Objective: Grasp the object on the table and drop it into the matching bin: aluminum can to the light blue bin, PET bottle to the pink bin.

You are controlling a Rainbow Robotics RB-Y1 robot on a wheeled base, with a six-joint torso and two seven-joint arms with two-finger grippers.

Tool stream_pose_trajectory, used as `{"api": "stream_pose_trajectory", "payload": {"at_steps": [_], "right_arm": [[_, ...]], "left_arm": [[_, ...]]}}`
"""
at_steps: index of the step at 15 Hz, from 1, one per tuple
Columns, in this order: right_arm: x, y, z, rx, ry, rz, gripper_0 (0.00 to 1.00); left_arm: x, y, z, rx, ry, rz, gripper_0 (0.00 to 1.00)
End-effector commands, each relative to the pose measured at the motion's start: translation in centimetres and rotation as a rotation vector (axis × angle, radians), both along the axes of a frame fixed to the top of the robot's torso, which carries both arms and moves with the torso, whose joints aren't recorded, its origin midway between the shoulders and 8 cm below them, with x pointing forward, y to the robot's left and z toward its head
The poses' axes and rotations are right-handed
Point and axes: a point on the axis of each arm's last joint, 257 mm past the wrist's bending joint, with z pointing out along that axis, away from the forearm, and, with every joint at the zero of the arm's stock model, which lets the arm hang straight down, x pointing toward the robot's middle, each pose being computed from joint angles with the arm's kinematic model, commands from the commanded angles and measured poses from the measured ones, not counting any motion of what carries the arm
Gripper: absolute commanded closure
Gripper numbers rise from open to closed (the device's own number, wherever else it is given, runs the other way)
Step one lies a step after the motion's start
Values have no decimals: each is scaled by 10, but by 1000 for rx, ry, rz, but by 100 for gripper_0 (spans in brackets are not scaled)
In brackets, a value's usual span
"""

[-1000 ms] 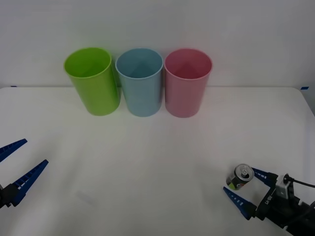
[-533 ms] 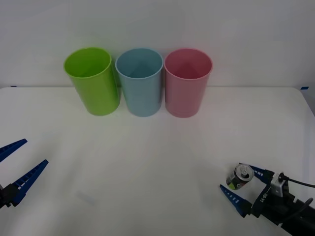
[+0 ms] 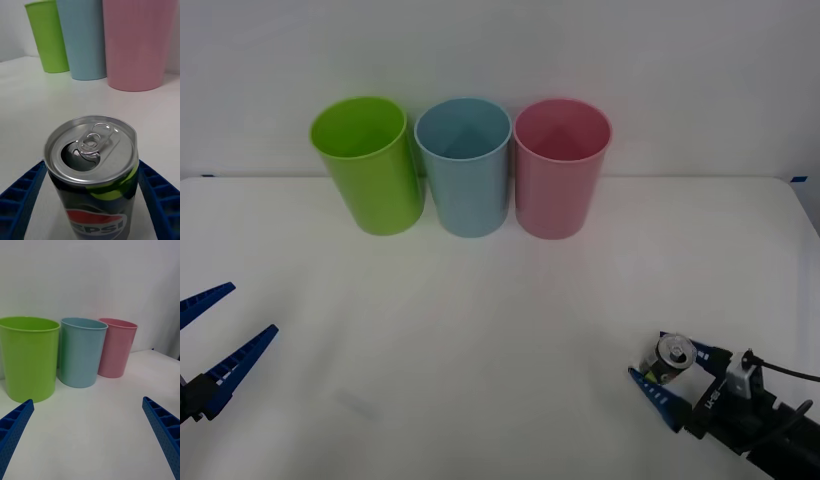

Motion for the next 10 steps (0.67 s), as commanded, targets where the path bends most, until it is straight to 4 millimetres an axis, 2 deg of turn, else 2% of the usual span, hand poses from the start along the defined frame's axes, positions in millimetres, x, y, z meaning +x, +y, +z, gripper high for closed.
{"api": "stream_pose_trajectory", "payload": {"at_steps": [1,7,10], "right_arm": [[0,0,2,-3,-11,2,100],[0,1,4,0,-21,5,100],[0,5,19,27,-53,18,100]], "left_arm": [[0,0,0,0,0,0,0],[0,0,0,0,0,0,0],[0,0,0,0,0,0,0]]}}
